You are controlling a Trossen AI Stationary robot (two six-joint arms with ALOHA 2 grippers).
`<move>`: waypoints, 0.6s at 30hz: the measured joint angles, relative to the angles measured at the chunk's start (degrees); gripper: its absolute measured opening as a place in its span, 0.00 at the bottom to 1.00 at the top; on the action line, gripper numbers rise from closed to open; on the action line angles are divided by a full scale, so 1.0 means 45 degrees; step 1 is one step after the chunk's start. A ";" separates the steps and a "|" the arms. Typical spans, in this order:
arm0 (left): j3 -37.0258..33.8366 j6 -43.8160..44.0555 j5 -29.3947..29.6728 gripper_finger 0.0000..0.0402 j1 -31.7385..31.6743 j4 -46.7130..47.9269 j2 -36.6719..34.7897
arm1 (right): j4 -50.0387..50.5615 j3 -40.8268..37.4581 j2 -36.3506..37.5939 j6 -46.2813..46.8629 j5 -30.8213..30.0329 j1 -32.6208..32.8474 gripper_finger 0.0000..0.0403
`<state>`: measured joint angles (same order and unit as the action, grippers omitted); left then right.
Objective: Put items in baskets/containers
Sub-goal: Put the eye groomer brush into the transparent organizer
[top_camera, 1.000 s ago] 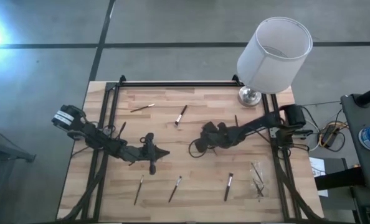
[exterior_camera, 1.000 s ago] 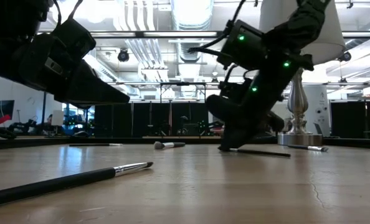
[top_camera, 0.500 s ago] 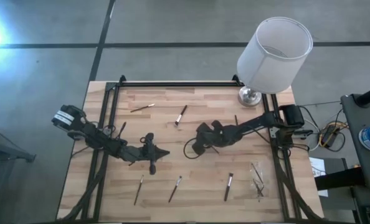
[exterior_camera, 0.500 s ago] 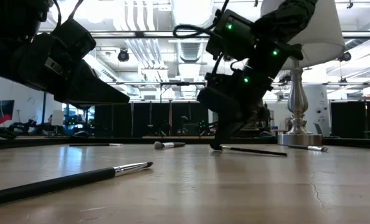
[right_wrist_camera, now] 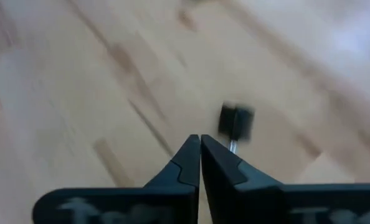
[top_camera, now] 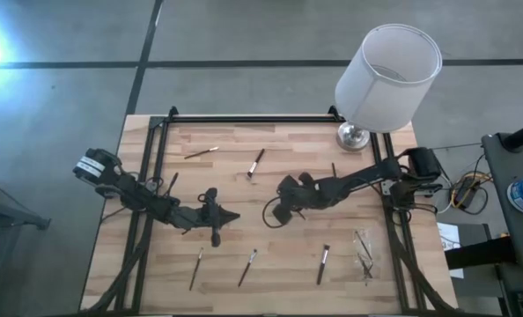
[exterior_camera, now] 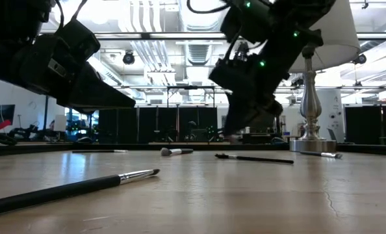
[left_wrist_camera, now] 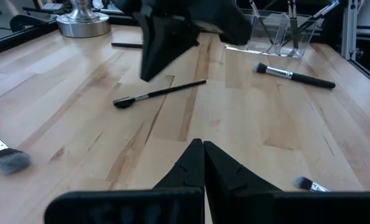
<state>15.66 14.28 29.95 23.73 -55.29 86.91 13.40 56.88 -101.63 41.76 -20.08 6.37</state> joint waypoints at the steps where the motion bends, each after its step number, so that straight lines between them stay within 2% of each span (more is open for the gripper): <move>1: 0.0000 0.0035 0.0000 0.00 -0.0005 0.0000 0.0000 | 0.0141 -0.0005 -0.0075 0.0145 0.0174 0.0000 0.04; 11: 0.0010 0.0042 -0.0004 0.00 -0.0005 0.0005 0.0000 | 0.1061 -0.0024 -0.0446 0.0953 0.0891 -0.0304 0.21; 15: 0.0010 0.0093 -0.0006 0.00 -0.0005 0.0010 0.0000 | 0.1060 -0.0024 -0.0785 0.0975 0.1197 -0.0547 0.23; 18: 0.0010 0.0112 -0.0009 0.00 -0.0005 0.0010 0.0000 | 0.1036 0.0012 -0.1040 0.0894 0.1126 -0.0593 0.20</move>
<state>15.70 14.79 29.91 23.70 -55.24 86.91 18.06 56.94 -106.31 45.79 -15.01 3.70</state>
